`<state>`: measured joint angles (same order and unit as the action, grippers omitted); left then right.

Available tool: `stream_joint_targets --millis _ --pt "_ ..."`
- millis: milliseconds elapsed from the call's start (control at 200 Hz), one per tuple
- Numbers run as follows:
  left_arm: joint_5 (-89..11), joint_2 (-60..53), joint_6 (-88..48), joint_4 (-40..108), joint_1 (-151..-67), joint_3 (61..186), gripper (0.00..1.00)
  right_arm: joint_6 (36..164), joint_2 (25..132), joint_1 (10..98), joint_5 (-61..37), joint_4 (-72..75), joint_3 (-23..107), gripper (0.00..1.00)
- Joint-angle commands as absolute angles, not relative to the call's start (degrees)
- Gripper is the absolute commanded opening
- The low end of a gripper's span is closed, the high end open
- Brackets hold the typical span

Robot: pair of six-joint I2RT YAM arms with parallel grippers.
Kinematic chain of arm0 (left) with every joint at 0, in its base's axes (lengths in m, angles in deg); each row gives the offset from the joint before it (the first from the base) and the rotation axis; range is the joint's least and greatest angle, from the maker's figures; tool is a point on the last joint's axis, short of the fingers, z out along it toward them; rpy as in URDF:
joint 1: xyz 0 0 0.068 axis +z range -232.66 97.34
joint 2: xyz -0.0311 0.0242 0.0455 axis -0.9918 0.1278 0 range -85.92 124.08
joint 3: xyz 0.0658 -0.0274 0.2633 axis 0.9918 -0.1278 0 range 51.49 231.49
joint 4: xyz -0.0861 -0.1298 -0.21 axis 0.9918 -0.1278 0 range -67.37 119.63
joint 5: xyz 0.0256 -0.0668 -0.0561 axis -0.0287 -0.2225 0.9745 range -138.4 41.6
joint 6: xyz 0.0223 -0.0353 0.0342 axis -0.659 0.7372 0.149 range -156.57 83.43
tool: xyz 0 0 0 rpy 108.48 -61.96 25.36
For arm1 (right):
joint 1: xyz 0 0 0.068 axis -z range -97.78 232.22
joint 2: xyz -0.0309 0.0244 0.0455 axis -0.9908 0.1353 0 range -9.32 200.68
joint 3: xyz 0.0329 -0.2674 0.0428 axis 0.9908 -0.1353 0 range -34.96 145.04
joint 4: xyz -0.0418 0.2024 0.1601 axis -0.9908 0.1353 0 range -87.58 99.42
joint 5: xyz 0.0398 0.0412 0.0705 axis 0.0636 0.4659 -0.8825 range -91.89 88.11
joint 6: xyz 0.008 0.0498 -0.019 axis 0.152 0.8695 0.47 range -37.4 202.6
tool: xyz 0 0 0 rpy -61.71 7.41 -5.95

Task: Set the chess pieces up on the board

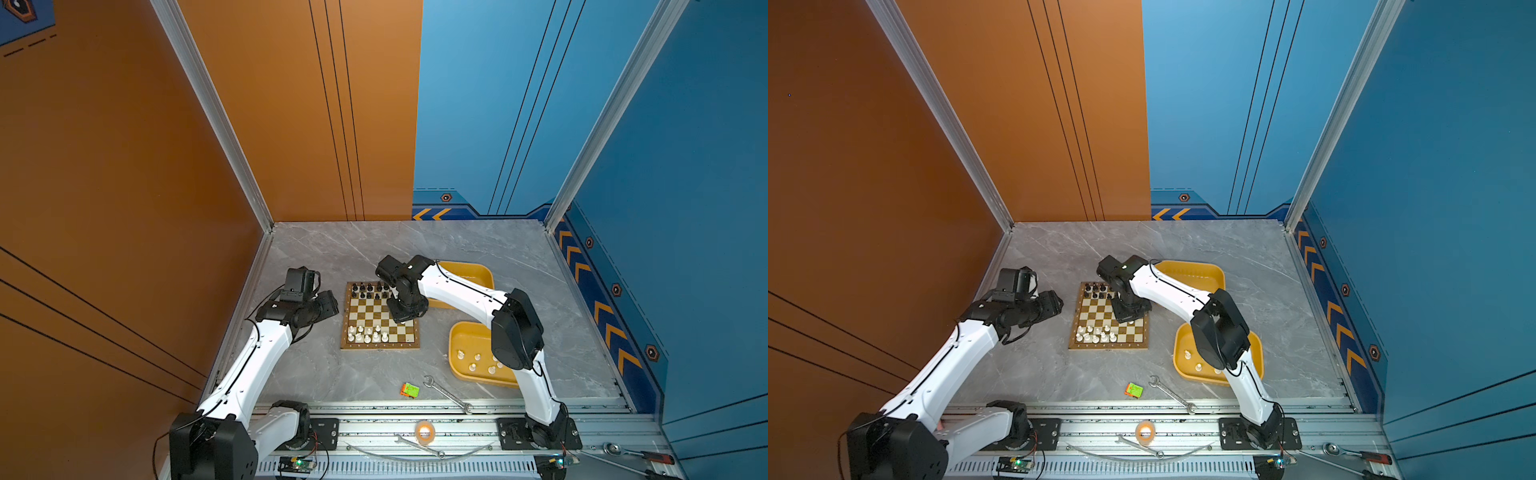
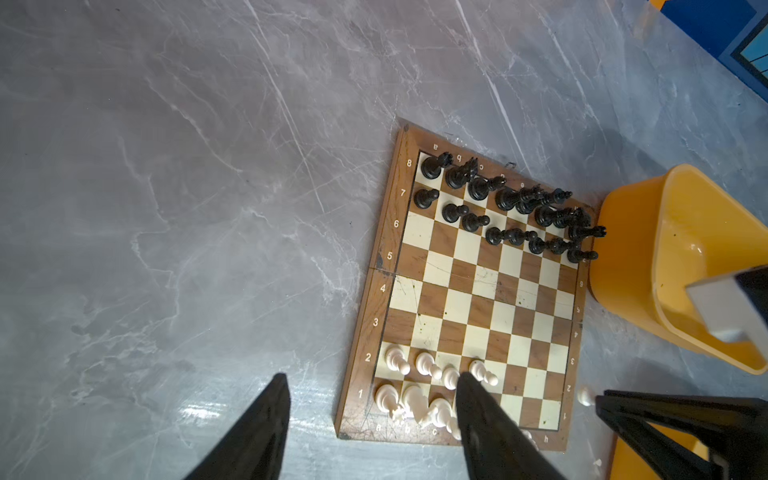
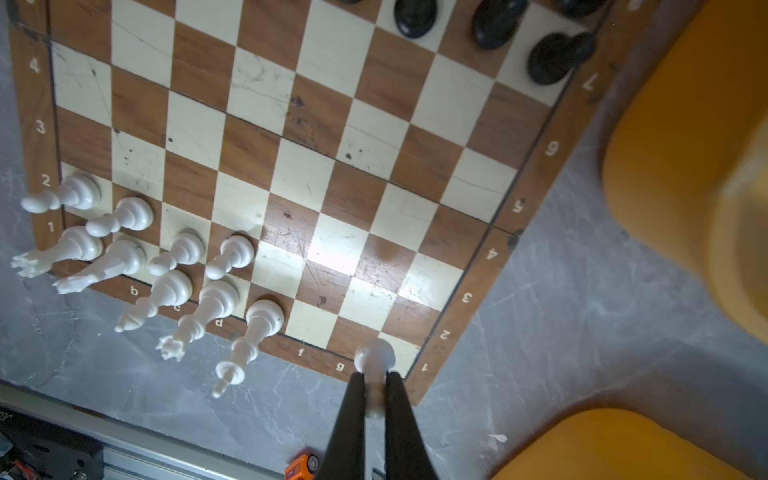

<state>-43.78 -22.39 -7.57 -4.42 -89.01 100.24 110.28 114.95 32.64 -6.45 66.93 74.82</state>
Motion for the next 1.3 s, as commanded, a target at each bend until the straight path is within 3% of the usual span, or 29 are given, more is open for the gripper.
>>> stream_joint_targets --millis 0,1292 --pt "-42.08 -23.42 -7.87 -4.89 -88.33 99.76 0.65 109.19 116.93 31.66 -7.07 68.86 77.69 0.07" --pt "-37.02 -24.45 -10.88 -4.48 -83.28 97.59 0.64 110.80 126.27 28.77 -10.29 69.74 86.42 0.09"
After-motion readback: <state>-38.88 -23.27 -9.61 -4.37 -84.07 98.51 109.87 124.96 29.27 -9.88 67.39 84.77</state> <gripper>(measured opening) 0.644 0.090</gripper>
